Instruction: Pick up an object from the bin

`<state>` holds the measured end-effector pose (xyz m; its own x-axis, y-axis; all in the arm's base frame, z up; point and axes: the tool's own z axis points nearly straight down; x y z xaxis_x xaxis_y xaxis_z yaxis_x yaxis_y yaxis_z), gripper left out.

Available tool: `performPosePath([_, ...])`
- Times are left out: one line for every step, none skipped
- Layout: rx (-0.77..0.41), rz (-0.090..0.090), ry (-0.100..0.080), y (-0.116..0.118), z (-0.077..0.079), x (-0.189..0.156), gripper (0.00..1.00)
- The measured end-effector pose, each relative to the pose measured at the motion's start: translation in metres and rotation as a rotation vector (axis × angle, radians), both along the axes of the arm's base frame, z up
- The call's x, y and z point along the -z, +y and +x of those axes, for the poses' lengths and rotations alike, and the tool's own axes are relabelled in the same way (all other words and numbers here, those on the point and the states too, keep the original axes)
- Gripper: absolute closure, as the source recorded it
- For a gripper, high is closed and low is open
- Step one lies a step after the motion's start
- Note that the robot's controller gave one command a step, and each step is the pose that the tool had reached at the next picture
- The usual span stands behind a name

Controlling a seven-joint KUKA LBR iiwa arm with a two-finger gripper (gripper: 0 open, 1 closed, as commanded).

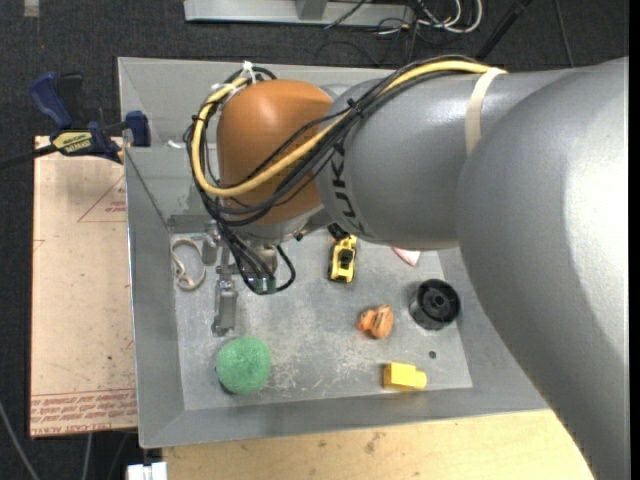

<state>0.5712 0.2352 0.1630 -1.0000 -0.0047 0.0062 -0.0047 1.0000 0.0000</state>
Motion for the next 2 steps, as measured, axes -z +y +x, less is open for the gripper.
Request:
performPosePath([0.004,0.002,-0.007,-0.001,0.002,-0.005,0.0])
performPosePath([0.037,0.006,-0.015,-0.03,0.025,0.041,0.0])
